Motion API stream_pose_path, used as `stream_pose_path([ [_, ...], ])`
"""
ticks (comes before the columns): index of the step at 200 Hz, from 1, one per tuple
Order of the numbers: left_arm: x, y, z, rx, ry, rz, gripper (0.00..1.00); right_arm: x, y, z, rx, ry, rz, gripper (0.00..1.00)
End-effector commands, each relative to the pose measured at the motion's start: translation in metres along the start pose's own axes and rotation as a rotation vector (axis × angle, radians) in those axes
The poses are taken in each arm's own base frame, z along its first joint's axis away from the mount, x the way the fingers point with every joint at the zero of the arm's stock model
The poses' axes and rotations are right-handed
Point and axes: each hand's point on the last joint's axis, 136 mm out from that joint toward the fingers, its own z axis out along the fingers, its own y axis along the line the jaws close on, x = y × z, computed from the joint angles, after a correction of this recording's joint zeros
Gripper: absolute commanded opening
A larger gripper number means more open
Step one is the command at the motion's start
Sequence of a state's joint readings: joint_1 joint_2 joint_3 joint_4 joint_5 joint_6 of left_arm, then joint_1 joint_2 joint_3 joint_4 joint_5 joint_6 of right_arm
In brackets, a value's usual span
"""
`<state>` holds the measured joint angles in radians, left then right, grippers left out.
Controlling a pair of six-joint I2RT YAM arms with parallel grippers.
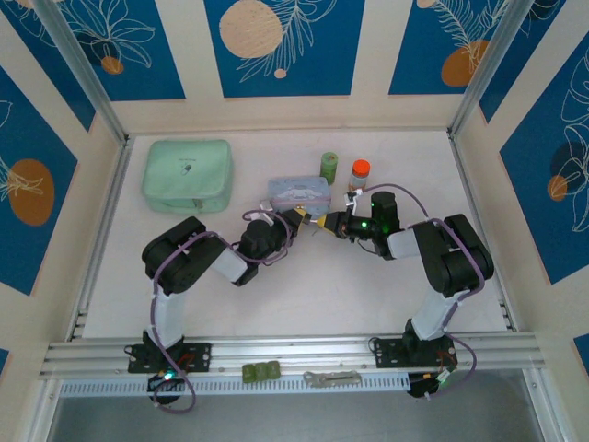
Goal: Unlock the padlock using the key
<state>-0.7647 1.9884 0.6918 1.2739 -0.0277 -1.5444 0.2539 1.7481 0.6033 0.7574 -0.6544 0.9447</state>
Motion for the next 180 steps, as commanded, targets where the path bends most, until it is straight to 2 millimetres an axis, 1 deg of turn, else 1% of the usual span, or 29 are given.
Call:
stream_pose_path([
  [1,0.09,-0.074,-0.013,0.241,0.385,0.024,0.0,0.009,0.027,0.025,-0.04,0.05,-0.134,0.0],
  [31,0.088,-0.074,-0.013,0.239,0.377,0.019,0.0,0.018,0.026,0.03,0.045,0.037,-0.236,0.0],
  [58,0.086,-0.073,-0.013,0.236,0.365,0.017,0.0,0.02,0.031,0.027,0.043,0.004,-0.288,0.0],
  [74,0.085,-0.075,-0.012,0.241,0.361,0.017,0.0,0.023,0.03,0.026,0.042,-0.003,-0.281,0.0],
  [96,0.085,-0.079,-0.01,0.25,0.359,0.021,0.0,0.026,0.028,0.031,0.019,0.019,-0.176,0.0],
  [120,0.084,-0.082,-0.011,0.258,0.357,0.023,0.0,0.028,0.031,0.034,-0.066,0.012,-0.048,0.0],
  [144,0.082,-0.084,-0.012,0.262,0.346,0.022,0.0,0.025,0.029,0.036,-0.144,-0.011,0.064,0.0],
  [165,0.079,-0.086,-0.013,0.265,0.323,0.027,0.0,0.025,0.027,0.038,-0.194,-0.035,0.142,0.0],
  [180,0.076,-0.088,-0.013,0.268,0.309,0.031,0.0,0.028,0.026,0.039,-0.188,-0.05,0.17,0.0],
])
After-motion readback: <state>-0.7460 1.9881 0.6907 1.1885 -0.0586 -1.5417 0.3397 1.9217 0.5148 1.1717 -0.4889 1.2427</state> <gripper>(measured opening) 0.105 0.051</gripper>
